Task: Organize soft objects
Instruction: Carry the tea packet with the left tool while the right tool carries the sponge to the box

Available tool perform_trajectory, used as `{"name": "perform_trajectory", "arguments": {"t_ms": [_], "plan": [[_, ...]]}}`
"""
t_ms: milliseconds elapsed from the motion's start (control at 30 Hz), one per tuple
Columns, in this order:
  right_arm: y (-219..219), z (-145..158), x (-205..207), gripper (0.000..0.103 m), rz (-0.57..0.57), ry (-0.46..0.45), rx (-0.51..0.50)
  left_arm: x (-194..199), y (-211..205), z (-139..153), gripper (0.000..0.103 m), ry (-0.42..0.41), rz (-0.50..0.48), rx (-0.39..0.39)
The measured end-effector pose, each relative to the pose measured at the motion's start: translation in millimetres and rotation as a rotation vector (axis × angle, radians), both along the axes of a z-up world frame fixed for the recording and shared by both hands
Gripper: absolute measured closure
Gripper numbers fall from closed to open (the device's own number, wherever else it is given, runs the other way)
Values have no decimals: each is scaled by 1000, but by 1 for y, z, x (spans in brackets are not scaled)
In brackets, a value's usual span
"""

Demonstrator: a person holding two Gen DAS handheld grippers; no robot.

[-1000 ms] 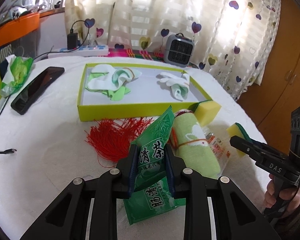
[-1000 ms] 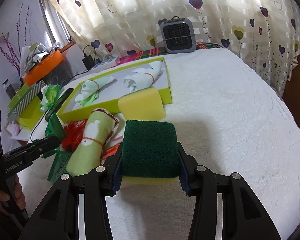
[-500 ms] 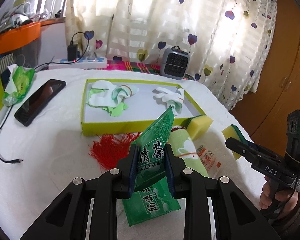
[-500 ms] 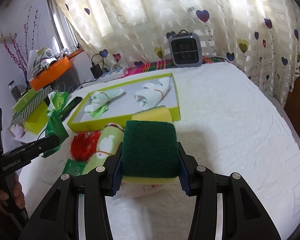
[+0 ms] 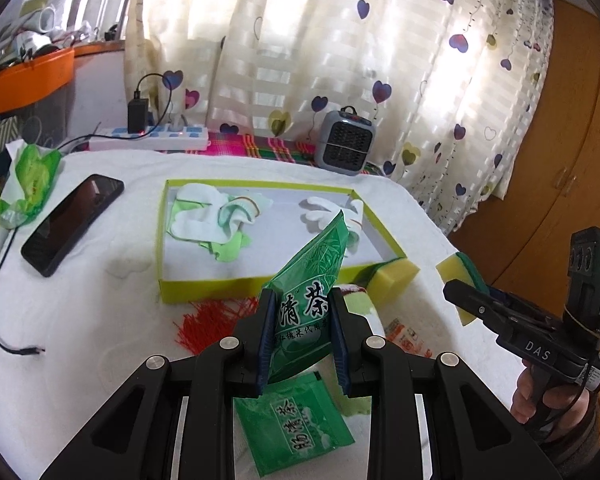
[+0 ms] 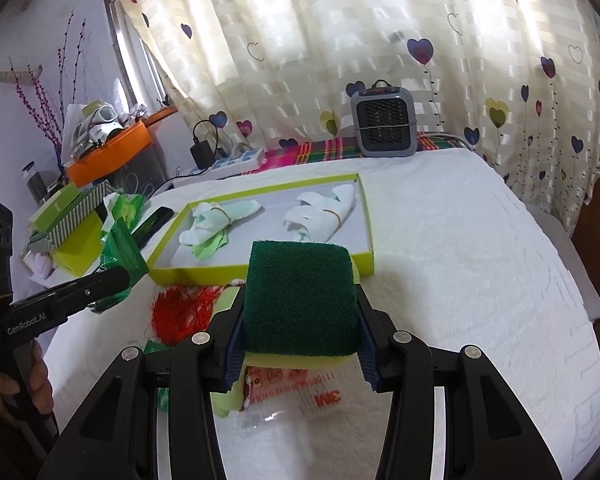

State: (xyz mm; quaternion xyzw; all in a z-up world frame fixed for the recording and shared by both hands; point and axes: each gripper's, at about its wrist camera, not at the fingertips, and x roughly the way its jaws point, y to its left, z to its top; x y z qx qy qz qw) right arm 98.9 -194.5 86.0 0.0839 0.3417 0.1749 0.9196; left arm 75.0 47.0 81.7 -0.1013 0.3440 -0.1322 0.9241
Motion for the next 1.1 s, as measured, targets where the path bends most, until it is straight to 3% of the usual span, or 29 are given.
{"name": "perform_trajectory", "arguments": {"t_ms": [433,1100], "plan": [[10,9,29,56,35,19,2,36,2,3,79,20,3,22],[49,6,117,56,81,60,-128,115,-13,-14,79,76,-38,86]]}}
